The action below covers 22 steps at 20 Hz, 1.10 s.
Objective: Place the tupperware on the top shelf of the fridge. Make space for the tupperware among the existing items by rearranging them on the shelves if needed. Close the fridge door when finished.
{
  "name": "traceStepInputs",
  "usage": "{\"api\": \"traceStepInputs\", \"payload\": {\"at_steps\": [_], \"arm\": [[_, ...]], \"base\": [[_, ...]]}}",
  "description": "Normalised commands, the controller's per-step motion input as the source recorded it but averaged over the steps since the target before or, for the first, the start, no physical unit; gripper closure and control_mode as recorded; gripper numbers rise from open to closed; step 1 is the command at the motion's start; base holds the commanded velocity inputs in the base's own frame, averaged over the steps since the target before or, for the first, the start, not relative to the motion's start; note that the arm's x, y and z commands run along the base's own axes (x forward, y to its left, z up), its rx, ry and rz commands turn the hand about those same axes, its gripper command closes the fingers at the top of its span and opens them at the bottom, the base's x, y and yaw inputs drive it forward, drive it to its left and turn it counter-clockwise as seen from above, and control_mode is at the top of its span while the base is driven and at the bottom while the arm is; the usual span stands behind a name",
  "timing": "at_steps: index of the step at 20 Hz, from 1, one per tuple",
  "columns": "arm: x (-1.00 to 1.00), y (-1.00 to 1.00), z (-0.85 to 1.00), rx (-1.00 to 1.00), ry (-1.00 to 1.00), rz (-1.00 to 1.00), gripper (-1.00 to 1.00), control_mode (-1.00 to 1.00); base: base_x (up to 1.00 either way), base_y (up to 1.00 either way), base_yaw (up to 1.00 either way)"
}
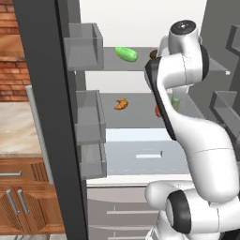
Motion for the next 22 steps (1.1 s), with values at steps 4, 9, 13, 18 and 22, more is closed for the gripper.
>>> {"api": "traceStepInputs", "payload": {"at_steps": [4, 9, 13, 18, 22], "arm": [[0.59, -0.42, 0.05, 0.02, 0.04, 0.0, 1.0, -1.0], [0.68, -0.39, 0.0, 0.0, 0.07, 0.0, 1.0, -1.0], [0.73, -0.42, 0.0, 0.0, 0.04, 0.0, 1.0, -1.0], [0.75, -0.41, 0.03, 0.0, 0.01, -0.01, 1.0, -1.0], [0.65, -0.37, 0.06, 0.0, 0.0, -0.04, 1.0, -1.0]], "base": [[0.0, 0.0, 0.0], [0.0, 0.0, 0.0], [0.0, 0.0, 0.0], [0.0, 0.0, 0.0], [0.0, 0.0, 0.0]]}}
